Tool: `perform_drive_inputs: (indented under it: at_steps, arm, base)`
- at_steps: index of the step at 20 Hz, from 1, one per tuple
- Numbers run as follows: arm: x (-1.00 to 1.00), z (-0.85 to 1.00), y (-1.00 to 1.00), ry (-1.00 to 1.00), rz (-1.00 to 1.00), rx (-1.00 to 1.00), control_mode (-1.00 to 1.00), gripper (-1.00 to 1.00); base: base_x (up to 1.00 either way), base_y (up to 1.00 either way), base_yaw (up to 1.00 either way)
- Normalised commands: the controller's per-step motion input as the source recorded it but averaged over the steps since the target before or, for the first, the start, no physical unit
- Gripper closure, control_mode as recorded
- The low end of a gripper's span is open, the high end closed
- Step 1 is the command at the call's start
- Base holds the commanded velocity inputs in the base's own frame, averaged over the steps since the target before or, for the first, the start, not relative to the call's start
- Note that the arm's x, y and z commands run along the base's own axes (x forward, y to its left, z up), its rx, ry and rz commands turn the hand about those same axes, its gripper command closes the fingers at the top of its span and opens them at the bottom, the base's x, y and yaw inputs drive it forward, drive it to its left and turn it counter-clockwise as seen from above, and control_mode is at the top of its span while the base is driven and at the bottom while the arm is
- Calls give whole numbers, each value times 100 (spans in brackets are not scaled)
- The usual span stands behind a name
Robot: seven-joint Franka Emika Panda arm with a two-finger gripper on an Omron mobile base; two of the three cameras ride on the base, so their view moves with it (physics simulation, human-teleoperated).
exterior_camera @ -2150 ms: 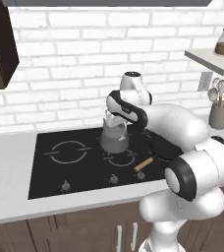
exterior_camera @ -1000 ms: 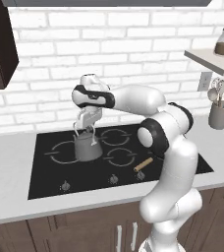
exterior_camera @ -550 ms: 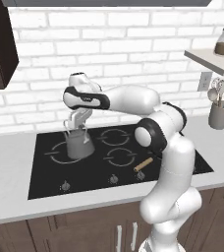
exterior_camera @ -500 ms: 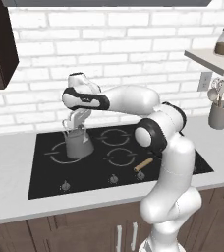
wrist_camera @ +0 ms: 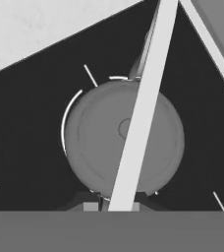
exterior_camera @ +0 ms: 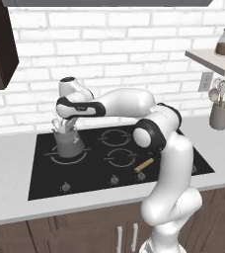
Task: Pick the kettle from the counter and place it on a stove burner. Then turn the burner on.
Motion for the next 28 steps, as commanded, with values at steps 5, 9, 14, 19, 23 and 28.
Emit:
perform_drive_inputs:
  at_steps: [5,9,14,19,23,28]
  arm:
    - [31,-30,36,0,4,0,-100,100]
    - [1,-55,16,-2,2,0,-100,100]
    - [-4,-37,0,0,0,0,-100,100]
    - [-20,0,0,0,0,0,-100,100]
    - [-5,-1,0,0,0,0,-100,100]
    - [0,-1,0,-7,0,0,-100,100]
  base:
    - [0,0,0]
    - [0,0,0]
    - [0,0,0]
    - [0,0,0]
    - [0,0,0]
    - [0,0,0]
